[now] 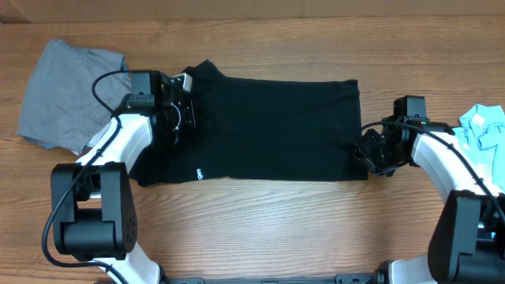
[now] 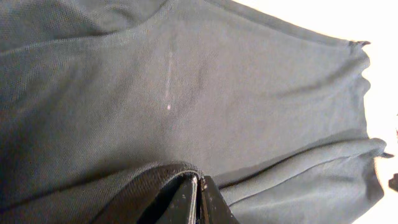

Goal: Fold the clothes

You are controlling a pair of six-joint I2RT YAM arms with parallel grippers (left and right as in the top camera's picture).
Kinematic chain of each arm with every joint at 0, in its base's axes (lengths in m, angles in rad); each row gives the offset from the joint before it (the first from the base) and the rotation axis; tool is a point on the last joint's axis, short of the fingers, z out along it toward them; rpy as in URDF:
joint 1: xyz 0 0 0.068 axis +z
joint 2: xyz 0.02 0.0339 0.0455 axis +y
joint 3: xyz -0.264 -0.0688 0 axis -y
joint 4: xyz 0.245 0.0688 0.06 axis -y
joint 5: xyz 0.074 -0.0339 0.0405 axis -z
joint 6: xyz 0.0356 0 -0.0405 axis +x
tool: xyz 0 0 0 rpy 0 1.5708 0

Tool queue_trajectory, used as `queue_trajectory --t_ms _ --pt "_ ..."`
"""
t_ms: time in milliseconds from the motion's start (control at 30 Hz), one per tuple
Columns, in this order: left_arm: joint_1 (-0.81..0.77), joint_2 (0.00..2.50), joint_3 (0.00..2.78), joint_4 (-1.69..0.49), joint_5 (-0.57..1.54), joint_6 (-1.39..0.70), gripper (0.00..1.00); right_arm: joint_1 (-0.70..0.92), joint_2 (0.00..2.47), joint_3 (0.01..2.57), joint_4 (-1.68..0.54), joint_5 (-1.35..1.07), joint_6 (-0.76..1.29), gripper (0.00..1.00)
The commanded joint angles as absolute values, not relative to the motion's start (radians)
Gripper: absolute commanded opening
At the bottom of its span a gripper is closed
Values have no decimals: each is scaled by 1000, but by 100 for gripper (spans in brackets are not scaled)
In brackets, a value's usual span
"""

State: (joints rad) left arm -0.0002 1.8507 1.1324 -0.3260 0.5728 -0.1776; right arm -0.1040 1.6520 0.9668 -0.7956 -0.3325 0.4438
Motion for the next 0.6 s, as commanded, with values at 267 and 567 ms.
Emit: queue_trajectory --t_ms 267,567 --pt "1 1864 1143 -315 488 -217 33 -108 1630 981 -793 -323 437 40" --pt "138 1849 1201 -533 588 -140 52 -108 1630 981 -816 -312 437 43"
